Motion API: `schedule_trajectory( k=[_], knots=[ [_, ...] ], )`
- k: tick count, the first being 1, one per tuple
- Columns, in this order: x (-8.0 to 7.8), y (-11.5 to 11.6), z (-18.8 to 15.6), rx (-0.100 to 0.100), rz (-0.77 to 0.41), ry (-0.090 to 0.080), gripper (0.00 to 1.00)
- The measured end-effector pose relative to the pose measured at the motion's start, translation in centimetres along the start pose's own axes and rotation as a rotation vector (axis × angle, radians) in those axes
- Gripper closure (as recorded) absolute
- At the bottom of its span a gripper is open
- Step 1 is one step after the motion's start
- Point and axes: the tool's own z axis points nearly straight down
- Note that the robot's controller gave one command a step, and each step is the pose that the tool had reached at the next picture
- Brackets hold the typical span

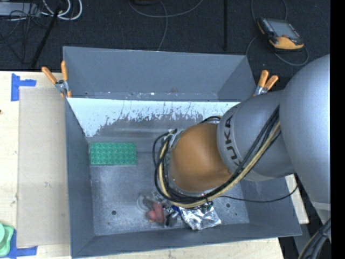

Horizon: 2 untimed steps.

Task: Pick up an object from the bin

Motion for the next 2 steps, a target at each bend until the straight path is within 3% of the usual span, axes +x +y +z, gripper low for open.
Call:
schedule_trajectory(
  k=[1,2],
  knots=[
    [-0.2,0.0,-7.2,0.001,0.002,0.002,1.00],
    [-0.3,0.1,-10.4,0.000,0.005,0.005,1.00]
  ],
)
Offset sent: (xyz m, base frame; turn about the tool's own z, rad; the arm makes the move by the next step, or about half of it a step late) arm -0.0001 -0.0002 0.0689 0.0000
